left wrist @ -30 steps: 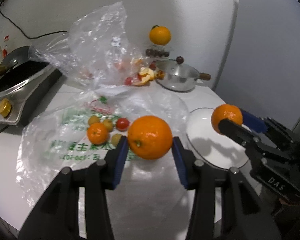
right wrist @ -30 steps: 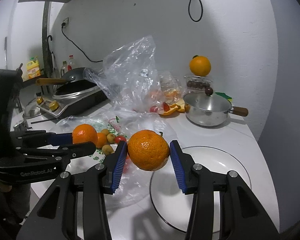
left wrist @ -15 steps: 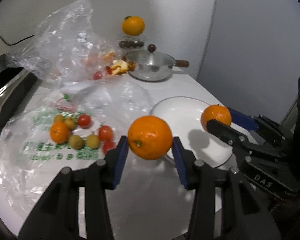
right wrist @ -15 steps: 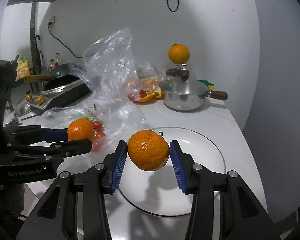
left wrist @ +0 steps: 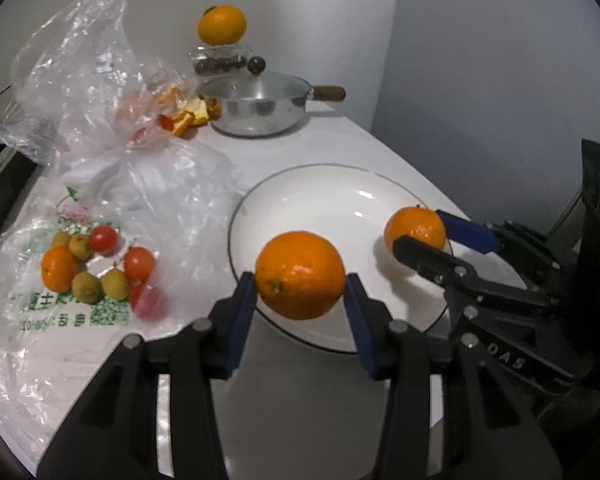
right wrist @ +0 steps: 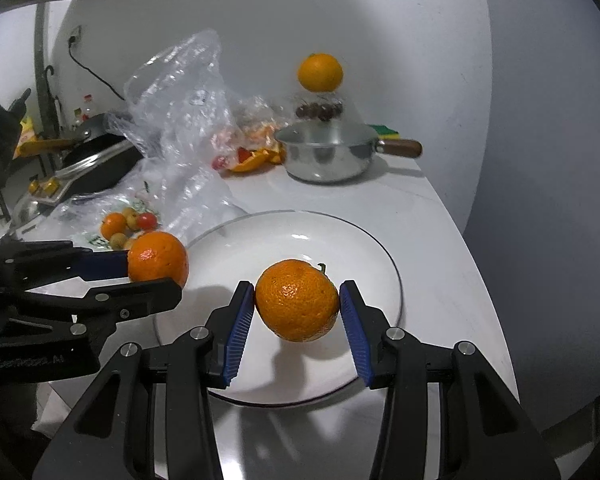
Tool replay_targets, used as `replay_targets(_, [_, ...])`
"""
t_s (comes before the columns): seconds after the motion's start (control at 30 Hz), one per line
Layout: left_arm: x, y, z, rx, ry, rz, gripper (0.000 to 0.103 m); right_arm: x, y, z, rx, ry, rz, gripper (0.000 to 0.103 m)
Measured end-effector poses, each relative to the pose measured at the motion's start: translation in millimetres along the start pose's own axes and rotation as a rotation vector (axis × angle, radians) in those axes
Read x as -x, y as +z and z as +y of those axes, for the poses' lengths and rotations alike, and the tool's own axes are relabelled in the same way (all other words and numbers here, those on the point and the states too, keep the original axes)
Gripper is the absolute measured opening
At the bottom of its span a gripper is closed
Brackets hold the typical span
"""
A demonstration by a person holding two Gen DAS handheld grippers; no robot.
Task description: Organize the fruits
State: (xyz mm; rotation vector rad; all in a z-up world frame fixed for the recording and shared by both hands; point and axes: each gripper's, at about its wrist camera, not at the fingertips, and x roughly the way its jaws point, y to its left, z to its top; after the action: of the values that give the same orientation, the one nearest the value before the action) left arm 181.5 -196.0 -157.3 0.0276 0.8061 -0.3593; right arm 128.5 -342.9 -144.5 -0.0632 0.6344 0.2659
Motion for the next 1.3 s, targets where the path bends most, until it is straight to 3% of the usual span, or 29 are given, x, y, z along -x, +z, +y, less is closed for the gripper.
replay_targets(0.73, [-15.6, 1.2, -4.3, 0.006, -0.016, 0.063, 0.047, -9.1, -5.1, -13.7, -0.024, -0.02, 0.05, 0.047])
replay_targets(0.87, [-4.2, -0.4, -2.4, 0.008, -0.023, 0.036, 0.051, -4.3, -2.3, -10.8, -0.023, -0.029, 0.038, 0.047])
replay_targets(1.3, [31.6, -8.2, 17.1, 0.037, 0.008, -0.041, 0.052, 10.6, 7.5, 17.8, 0.014, -0.041, 0.012, 0.048])
